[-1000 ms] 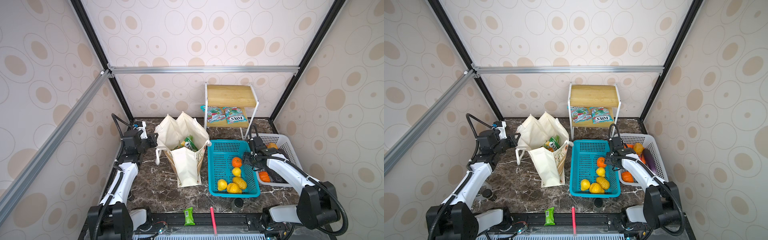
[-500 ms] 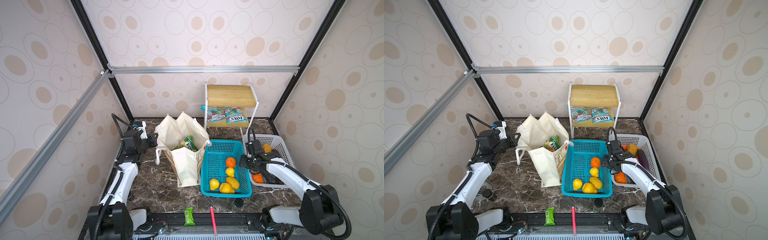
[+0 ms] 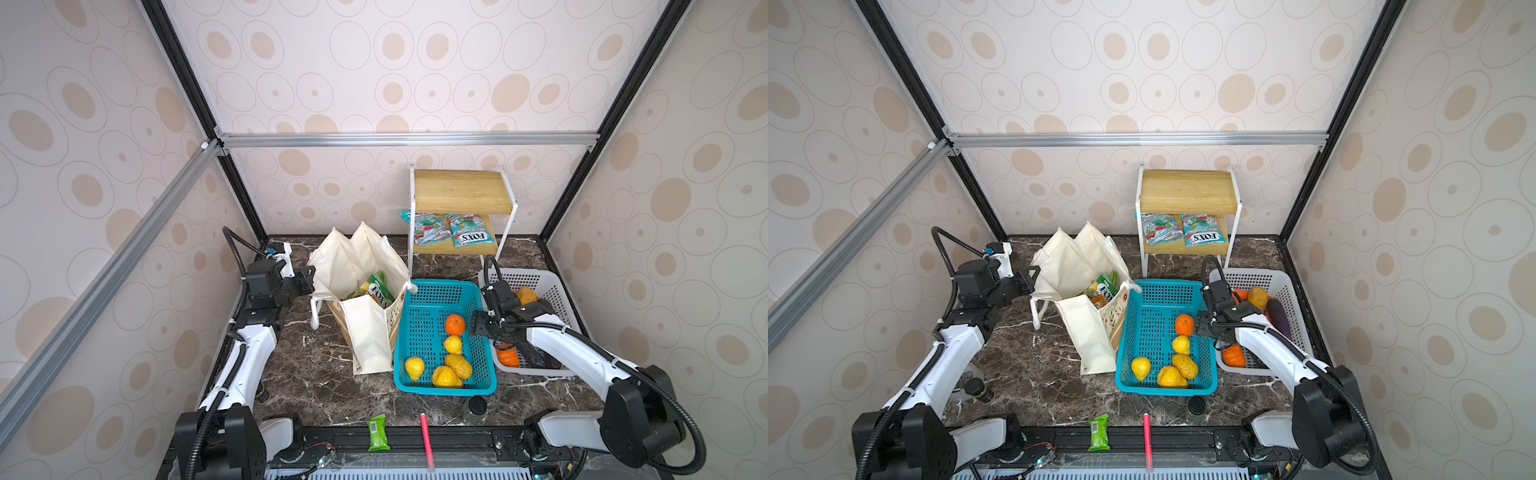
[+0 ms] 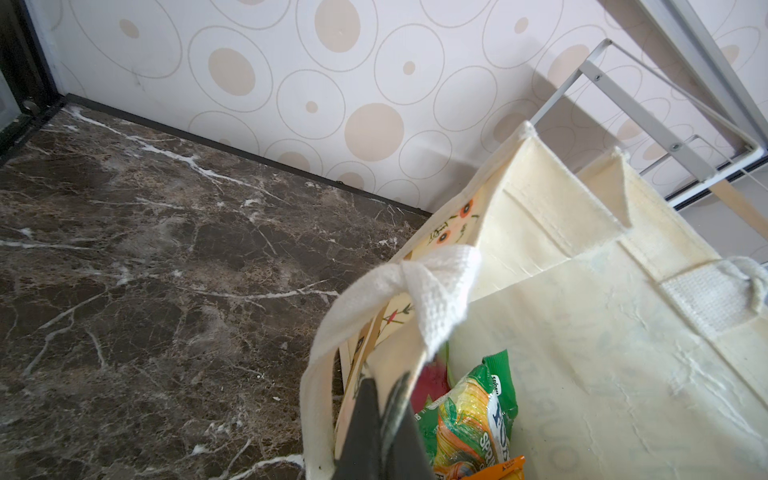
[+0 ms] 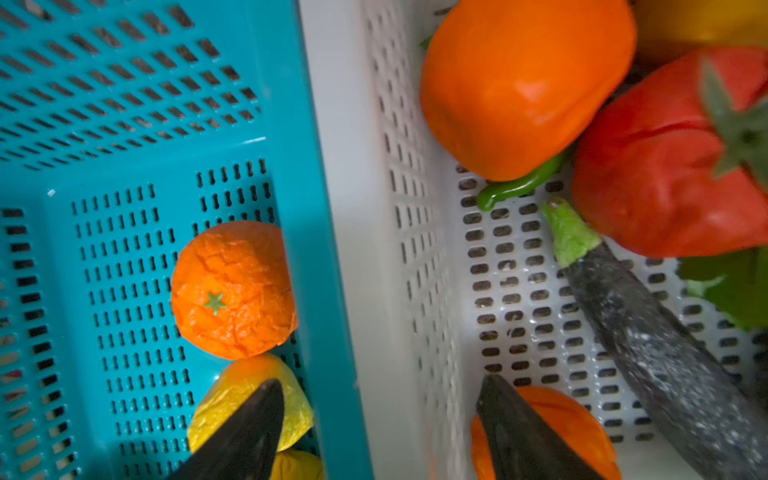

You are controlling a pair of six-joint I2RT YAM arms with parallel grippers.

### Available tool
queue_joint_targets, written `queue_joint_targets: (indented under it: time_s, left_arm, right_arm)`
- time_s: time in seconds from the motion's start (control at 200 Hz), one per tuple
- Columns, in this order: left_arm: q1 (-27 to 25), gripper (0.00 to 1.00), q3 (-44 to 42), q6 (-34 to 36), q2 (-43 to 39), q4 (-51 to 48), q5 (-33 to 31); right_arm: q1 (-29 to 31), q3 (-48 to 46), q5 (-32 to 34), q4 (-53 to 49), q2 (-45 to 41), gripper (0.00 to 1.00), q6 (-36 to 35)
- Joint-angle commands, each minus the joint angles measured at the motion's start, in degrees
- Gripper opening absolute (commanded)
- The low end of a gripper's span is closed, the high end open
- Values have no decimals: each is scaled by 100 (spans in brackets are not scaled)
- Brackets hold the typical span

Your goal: Place the food into the grocery bag and tie it

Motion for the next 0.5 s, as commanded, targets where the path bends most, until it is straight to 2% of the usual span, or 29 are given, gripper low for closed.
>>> queue_joint_targets:
  time_s: [0.0, 0.24, 0.495]
  left_arm:
    - [46, 0, 113, 133, -194, 299, -54]
    - [39, 0, 107, 150, -227, 288, -67]
    - [42, 0, 104, 126, -225, 305, -65]
  right_arm:
    - [25, 294, 381, -442, -396, 89, 46]
    - [-182, 478, 1266, -816, -824, 88, 216]
    - [-1381, 336, 1280, -1038, -1151, 85, 692]
